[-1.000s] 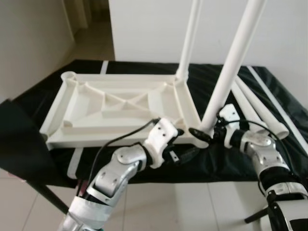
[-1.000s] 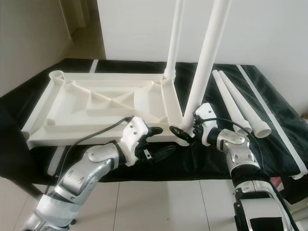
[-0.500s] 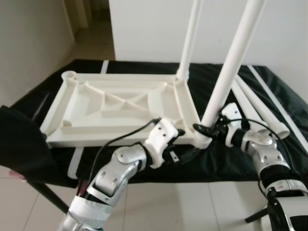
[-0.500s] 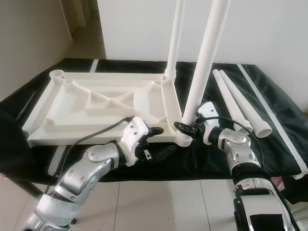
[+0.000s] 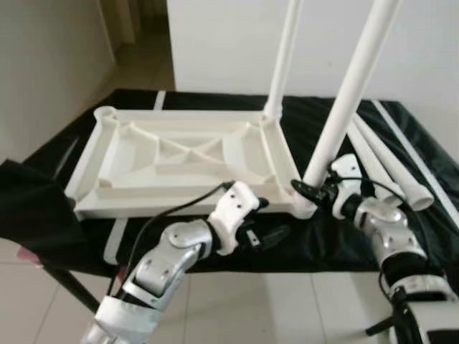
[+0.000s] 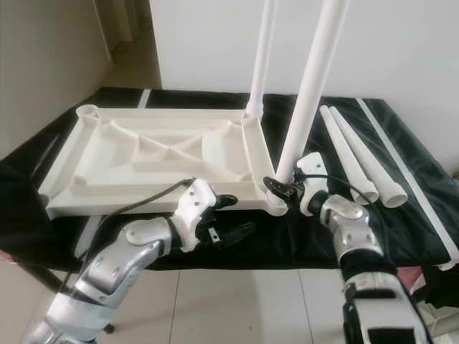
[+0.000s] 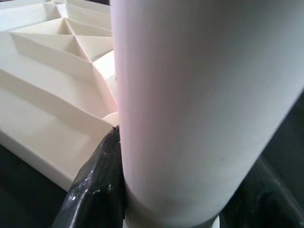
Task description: Building children table
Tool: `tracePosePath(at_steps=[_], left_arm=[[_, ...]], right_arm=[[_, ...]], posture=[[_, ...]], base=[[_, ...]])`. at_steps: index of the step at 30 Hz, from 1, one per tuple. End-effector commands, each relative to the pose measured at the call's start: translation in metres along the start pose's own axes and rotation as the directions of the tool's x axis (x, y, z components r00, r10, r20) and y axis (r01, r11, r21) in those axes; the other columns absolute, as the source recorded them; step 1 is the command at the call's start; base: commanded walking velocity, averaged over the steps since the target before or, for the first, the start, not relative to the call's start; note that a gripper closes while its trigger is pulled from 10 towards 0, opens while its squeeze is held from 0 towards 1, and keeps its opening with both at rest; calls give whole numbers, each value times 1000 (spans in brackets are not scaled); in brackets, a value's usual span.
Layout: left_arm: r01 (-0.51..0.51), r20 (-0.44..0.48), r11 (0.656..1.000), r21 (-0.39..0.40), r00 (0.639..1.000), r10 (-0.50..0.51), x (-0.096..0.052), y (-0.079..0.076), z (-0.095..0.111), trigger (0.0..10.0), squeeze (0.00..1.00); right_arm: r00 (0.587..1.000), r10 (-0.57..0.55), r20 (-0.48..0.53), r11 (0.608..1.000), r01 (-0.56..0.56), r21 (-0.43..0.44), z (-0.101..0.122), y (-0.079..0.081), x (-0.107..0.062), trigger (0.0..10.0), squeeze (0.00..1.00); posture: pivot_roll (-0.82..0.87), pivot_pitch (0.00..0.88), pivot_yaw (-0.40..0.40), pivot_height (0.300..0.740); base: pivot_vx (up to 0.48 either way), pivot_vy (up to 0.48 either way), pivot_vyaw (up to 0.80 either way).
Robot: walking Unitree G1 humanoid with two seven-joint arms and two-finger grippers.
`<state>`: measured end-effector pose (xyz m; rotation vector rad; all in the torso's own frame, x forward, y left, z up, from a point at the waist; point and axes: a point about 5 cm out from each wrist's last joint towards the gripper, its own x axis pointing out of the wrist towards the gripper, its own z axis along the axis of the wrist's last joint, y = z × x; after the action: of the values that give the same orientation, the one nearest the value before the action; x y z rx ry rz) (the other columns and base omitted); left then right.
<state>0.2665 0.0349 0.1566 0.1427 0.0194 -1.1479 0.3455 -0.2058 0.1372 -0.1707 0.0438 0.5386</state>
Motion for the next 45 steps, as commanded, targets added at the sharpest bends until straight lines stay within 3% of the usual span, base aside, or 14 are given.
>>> tracePosePath(at_steps=[1, 6, 10, 16, 17, 19, 20, 22, 23, 33, 34, 37, 38, 45], left_arm=[[43, -2, 999, 5, 999, -43, 0, -5, 0, 10000, 0], [54, -4, 999, 5, 999, -54, 1, -6, 0, 10000, 0], [67, -6, 998, 8, 998, -67, 1, -7, 0, 10000, 0], [72, -9, 997, 12, 997, -72, 1, -5, 0, 10000, 0], [73, -9, 997, 13, 997, -73, 1, -5, 1, 10000, 0], [71, 2, 997, 9, 997, -71, 3, -4, 4, 10000, 0], [71, 2, 997, 9, 997, -71, 3, -4, 4, 10000, 0], [66, 1, 998, 15, 998, -66, 4, -4, 5, 10000, 0], [66, 1, 998, 16, 998, -66, 4, -4, 5, 10000, 0], [63, -7, 998, 21, 998, -63, 1, -3, 4, 10000, 0], [61, -8, 998, 22, 998, -61, 1, -2, 4, 10000, 0], [61, -8, 998, 22, 998, -61, 1, -2, 4, 10000, 0], [59, -11, 998, 24, 998, -59, 0, -2, 3, 10000, 0], [64, -12, 997, 33, 998, -63, -2, -2, 3, 10000, 0]], right_arm=[[996, -77, -53, 997, 78, 18, -11, 0, -5, 10000, 0], [980, -199, -4, 975, 199, 94, 0, 11, 1, 10000, 0], [964, -265, 9, 960, 263, 93, 4, 14, 2, 10000, 0], [884, -467, 10, 877, 462, 131, 4, 22, 1, 10000, 0], [851, -525, -3, 841, 519, 156, 3, 24, 0, 10000, 0], [695, -718, -42, 673, 709, 210, -2, 29, -6, 10000, 0], [695, -718, -42, 673, 709, 210, -2, 29, -6, 10000, 0], [586, -807, -72, 556, 796, 238, -2, 36, -9, 10000, 0], [573, -816, -77, 540, 803, 253, -1, 38, -8, 10000, 0], [570, -818, -79, 537, 806, 249, 2, 42, -9, 10000, 0], [574, -815, -78, 538, 800, 267, 3, 42, -8, 10000, 282], [574, -815, -78, 538, 800, 267, 3, 42, -8, 10000, 282], [581, -812, -57, 545, 790, 282, 7, 44, -8, 10000, 1000], [593, -805, -21, 567, 779, 267, 11, 47, -14, 10000, 1000]], posture=[[-38, 0, -31, 740], [-48, 0, -22, 740], [-49, 0, -18, 740], [-55, 0, -11, 740], [-56, 0, -7, 740], [-56, 0, -3, 740], [-56, 0, -3, 740], [-53, 0, -2, 740], [-53, 0, -2, 740], [-39, 0, -2, 740], [-39, 0, -2, 740], [-39, 0, -2, 740], [-37, 0, -2, 740], [-34, 0, -4, 740]], base=[[0, 0, 0], [0, 0, 0], [0, 0, 0], [0, 0, 0], [0, 0, 0], [0, 0, 0], [0, 0, 0], [0, 0, 0], [0, 0, 0], [0, 0, 0], [0, 0, 0], [0, 0, 0], [0, 0, 0], [0, 0, 0]])
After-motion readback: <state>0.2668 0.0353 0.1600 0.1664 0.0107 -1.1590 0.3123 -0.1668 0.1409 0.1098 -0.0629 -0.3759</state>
